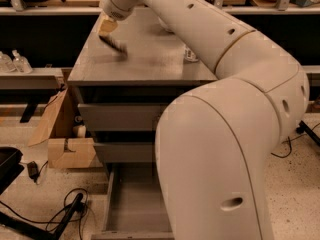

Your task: Pick rxbar chocolate from bottom drawer and place on counter

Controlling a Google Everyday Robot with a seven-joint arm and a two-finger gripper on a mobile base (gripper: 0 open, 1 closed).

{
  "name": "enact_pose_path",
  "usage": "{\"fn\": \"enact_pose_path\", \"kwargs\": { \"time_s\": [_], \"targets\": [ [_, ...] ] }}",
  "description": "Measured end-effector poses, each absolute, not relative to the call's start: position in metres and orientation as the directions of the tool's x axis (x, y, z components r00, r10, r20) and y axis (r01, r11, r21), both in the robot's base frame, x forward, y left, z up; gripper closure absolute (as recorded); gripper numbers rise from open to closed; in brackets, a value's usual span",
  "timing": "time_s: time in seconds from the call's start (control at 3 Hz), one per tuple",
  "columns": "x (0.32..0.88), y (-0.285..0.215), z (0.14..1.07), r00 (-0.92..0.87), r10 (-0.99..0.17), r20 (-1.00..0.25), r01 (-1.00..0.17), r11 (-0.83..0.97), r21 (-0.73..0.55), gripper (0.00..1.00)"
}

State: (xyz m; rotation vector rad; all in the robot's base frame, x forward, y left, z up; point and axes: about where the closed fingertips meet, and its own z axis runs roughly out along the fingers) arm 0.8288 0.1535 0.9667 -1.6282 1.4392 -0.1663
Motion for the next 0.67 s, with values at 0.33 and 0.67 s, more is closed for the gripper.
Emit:
{"fn": "enact_pose_path", "kwargs": {
  "time_s": [0.33, 0.67],
  "targets": [
    [0.8289, 0.1552, 0.9643, 0.306, -0.838, -0.452, -0.715, 0.111, -0.69, 0.0],
    [0.8289, 0.1552, 0.9642, 0.306, -0.838, -0.452, -0.715, 0.111, -0.69, 0.0]
  ]
}}
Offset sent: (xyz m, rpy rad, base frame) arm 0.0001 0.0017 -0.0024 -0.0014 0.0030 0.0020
